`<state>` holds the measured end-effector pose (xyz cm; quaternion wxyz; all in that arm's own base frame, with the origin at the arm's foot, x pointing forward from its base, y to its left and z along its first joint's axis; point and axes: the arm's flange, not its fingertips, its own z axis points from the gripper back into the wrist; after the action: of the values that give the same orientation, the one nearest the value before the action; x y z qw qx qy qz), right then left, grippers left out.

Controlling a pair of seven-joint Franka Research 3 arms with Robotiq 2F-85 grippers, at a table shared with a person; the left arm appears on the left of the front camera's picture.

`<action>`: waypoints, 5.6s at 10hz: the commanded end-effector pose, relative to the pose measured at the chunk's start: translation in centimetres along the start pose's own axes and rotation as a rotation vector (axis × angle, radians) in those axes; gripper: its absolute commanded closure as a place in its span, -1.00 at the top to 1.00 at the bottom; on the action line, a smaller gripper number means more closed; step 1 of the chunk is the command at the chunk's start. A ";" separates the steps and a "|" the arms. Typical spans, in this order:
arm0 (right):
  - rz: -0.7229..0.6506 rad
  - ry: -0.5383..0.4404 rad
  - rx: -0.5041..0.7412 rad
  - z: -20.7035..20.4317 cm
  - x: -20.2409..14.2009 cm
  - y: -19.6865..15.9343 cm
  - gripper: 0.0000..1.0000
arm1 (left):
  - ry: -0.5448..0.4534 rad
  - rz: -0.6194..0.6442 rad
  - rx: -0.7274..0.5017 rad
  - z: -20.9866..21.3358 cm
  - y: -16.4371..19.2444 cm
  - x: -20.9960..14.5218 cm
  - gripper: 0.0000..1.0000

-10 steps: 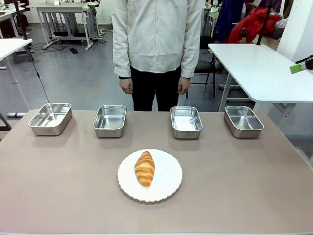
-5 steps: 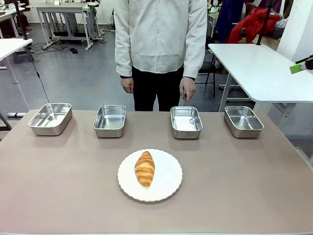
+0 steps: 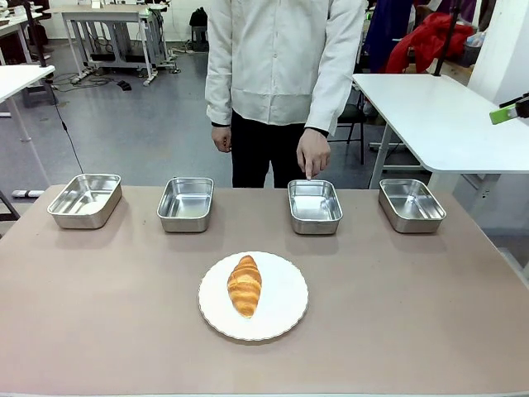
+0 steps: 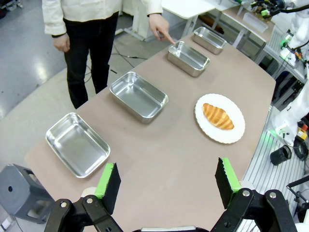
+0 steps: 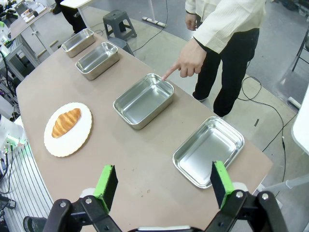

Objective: Place the bread in the container.
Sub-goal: Place the Butter Roll into the Airtight Container indicated by the human.

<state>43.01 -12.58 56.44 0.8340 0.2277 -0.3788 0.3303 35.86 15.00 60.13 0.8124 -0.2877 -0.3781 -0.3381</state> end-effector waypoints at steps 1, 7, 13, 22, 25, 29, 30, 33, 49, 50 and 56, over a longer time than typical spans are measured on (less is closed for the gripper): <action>0.007 -0.018 0.006 -0.1 0.1 0.0 1.00 | -0.010 -0.015 -0.007 0.1 -0.2 0.1 1.00; 0.007 -0.018 0.006 -0.1 0.1 0.0 1.00 | -0.010 -0.015 -0.007 0.1 -0.2 0.1 1.00; 0.006 0.027 0.019 -1.1 1.8 0.8 1.00 | -0.010 -0.015 -0.007 0.1 -0.2 0.1 1.00; -0.241 0.412 0.031 -23.8 15.3 23.5 1.00 | -0.010 -0.015 -0.007 0.1 -0.2 0.1 1.00; -0.325 0.571 -0.157 -30.5 11.7 32.1 1.00 | -0.010 -0.015 -0.007 0.1 -0.2 0.1 1.00; -0.286 0.627 -0.104 -31.9 9.3 34.9 1.00 | -0.010 -0.015 -0.007 0.1 -0.2 0.1 1.00; -0.286 0.627 -0.104 -31.9 9.3 34.9 1.00 | -0.010 -0.015 -0.007 0.1 -0.2 0.1 1.00; -0.299 0.650 -0.077 -31.8 9.2 34.8 1.00 | -0.010 -0.015 -0.007 0.1 -0.2 0.1 1.00; -0.659 0.636 -0.565 -45.5 -4.1 42.1 1.00 | -0.010 -0.015 -0.007 0.1 -0.2 0.1 1.00; -0.677 0.629 -0.568 -46.0 -4.5 41.7 1.00 | -0.010 -0.015 -0.007 0.1 -0.2 0.1 1.00; -0.690 0.633 -0.528 -48.6 -5.0 40.0 1.00 | -0.010 -0.015 -0.007 0.1 -0.2 0.1 1.00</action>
<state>34.64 42.47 28.95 0.9975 0.0082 -0.0675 -0.0175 35.81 14.97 60.21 0.8137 -0.2854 -0.3770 -0.3381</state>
